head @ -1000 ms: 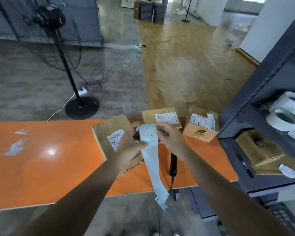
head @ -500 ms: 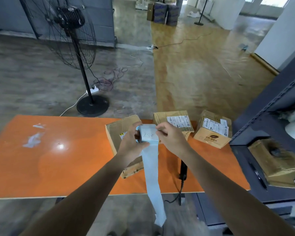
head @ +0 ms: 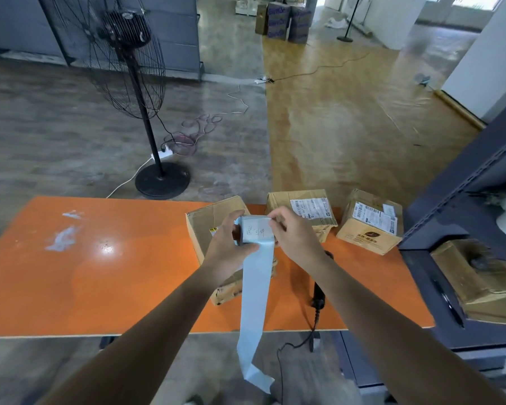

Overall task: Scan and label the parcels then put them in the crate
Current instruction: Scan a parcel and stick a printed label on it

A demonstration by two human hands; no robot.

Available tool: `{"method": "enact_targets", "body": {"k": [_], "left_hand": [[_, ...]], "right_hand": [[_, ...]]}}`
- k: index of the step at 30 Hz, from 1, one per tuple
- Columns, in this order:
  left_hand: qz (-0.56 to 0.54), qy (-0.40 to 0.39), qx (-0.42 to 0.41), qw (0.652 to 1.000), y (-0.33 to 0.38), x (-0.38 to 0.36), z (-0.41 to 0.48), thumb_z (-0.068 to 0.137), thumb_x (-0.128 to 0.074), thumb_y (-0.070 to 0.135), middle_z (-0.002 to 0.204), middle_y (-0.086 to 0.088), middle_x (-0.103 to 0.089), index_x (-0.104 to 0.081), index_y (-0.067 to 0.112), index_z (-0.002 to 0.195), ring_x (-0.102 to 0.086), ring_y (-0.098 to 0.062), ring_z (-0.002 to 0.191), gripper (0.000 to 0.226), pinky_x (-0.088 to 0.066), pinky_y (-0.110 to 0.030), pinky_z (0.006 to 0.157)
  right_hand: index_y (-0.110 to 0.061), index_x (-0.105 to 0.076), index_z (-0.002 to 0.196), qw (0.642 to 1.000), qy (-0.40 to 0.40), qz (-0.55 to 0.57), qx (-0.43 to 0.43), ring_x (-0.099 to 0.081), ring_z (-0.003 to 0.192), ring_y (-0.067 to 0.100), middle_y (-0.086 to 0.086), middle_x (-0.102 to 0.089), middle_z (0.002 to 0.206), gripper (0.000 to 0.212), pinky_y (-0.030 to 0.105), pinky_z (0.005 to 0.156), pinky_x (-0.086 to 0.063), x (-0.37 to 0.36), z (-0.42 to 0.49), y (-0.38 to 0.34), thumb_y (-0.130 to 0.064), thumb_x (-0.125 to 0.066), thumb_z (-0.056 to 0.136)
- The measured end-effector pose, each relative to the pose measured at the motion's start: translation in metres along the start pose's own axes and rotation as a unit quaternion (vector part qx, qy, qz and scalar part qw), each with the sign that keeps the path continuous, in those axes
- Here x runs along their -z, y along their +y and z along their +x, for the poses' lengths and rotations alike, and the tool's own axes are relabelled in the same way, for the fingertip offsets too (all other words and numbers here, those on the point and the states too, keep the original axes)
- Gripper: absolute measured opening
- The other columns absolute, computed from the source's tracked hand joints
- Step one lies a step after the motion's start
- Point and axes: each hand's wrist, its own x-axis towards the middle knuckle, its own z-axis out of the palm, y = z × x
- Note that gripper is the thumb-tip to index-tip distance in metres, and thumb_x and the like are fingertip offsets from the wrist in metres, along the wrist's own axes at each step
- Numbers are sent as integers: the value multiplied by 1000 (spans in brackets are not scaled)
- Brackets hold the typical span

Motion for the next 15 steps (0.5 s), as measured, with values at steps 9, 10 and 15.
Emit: {"method": "enact_targets", "body": {"k": [9, 10, 15], "left_hand": [[-31, -3, 60, 998, 4, -7, 4, 82, -71, 8, 114, -6, -63, -36, 22, 144, -64, -19, 97, 73, -48, -16, 55], [-34, -1, 67, 997, 4, -8, 5, 82, -70, 8, 116, -6, -63, -36, 21, 145, -64, -19, 97, 73, -47, -15, 54], [-62, 5, 90, 994, 4, -8, 5, 85, -69, 6, 114, -4, -61, -35, 17, 147, -63, -20, 96, 72, -49, -20, 61]], "right_hand": [[-21, -53, 92, 999, 24, 24, -41, -51, 61, 3, -13, -54, 73, 11, 14, 51, -34, -3, -2, -1, -16, -49, 101], [-23, -52, 92, 997, 15, 38, -61, -53, 67, 4, -11, -56, 80, 11, 14, 54, -35, -3, 0, 0, -18, -48, 101], [-31, -48, 88, 985, -21, 96, -139, -62, 93, 17, -3, -60, 99, 16, 36, 79, -56, -3, 4, -2, -24, -46, 102]]}}
